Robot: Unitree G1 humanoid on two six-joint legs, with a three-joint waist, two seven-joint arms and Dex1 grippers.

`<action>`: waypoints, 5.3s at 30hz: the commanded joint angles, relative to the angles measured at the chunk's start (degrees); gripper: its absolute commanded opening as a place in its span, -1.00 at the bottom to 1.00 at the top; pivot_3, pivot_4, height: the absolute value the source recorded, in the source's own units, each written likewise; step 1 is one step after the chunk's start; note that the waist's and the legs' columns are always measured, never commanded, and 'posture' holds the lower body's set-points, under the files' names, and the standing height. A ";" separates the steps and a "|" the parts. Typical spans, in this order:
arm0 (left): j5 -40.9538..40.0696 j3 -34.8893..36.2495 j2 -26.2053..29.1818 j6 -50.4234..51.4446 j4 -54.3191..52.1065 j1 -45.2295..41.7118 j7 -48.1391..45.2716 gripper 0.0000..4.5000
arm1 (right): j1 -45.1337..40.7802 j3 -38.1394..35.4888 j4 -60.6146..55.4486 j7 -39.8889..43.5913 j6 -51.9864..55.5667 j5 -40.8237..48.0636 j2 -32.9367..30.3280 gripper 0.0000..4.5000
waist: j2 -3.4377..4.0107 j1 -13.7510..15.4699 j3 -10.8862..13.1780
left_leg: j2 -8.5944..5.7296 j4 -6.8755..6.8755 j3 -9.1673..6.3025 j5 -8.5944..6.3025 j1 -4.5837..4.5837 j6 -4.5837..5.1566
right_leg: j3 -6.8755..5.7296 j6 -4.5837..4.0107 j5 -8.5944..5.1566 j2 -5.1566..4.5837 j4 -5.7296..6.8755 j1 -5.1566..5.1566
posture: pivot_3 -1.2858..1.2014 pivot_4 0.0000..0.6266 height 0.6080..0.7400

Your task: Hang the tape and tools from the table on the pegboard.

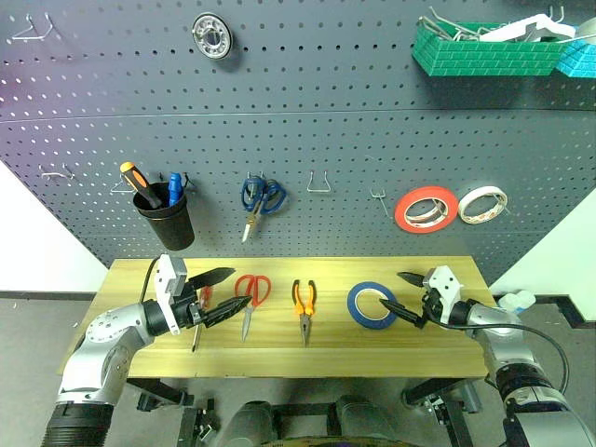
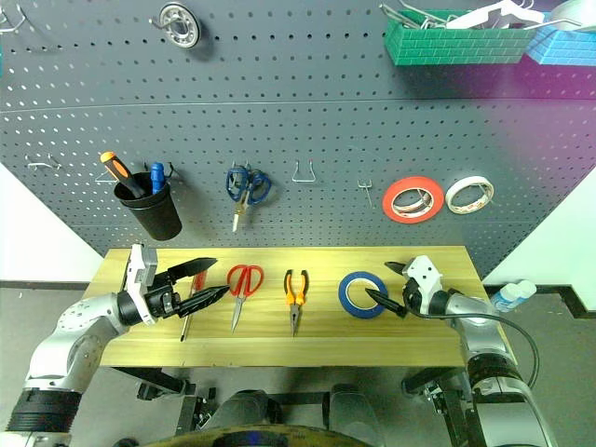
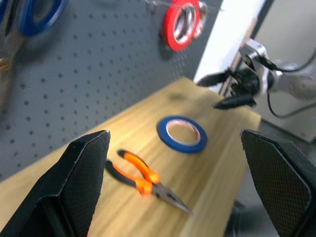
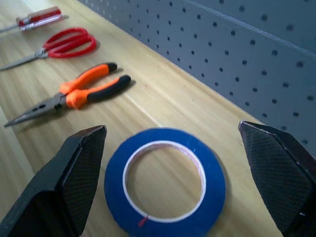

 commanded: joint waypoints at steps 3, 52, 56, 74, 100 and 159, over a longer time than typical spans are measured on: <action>0.88 1.25 2.88 -1.28 -4.10 0.54 -0.83 0.97 | -0.64 -0.75 0.39 1.06 -2.70 -0.26 0.75 1.00 | 0.03 0.04 -0.02 | 0.00 0.01 0.00 0.00 0.03 0.00 | 0.00 -0.01 0.00 -0.01 0.01 0.03 | -0.01 -1.00 0.91; -1.52 5.52 4.25 -1.34 -9.86 9.59 0.68 0.97 | 6.29 11.58 -33.10 -9.26 14.27 -14.31 -0.22 1.00 | 0.20 1.45 -0.14 | 0.09 0.10 0.16 0.01 0.17 -0.01 | 0.19 -0.06 -0.02 0.13 0.27 0.00 | 0.01 -1.00 0.91; -1.52 5.36 4.13 -1.37 -9.76 9.31 0.70 0.97 | 6.22 11.79 -33.36 -9.30 14.73 -14.10 -0.27 1.00 | 0.19 1.49 -0.14 | 0.09 0.10 0.16 0.01 0.18 -0.01 | 0.19 -0.05 -0.02 0.14 0.27 0.00 | 0.01 -1.00 0.91; -1.14 4.92 3.62 -1.83 -8.82 8.38 0.59 0.97 | 6.01 11.75 -33.01 -9.65 14.28 -14.45 -1.07 1.00 | 0.18 1.45 -0.14 | 0.09 0.10 0.16 0.01 0.18 -0.01 | 0.19 -0.05 -0.01 0.15 0.27 0.00 | 0.01 -1.00 0.91; -0.95 4.92 3.13 -1.96 -10.89 9.90 2.48 0.97 | 5.44 16.54 -34.93 -10.01 23.40 -22.06 -4.75 1.00 | -0.02 1.40 0.66 | 0.11 0.11 0.17 0.02 0.17 -0.01 | 0.19 -0.20 -0.10 0.16 0.26 -0.01 | 0.01 -0.80 0.91; -5.89 9.48 6.84 2.67 -18.51 13.70 2.22 1.00 | -6.55 24.02 -16.07 -13.01 24.32 -31.04 -2.50 -0.41 | -0.33 0.32 6.06 | 0.12 -0.10 0.15 0.01 -0.27 -0.01 | 0.12 -0.24 -0.11 -0.02 -0.22 -0.24 | 0.05 -0.55 0.91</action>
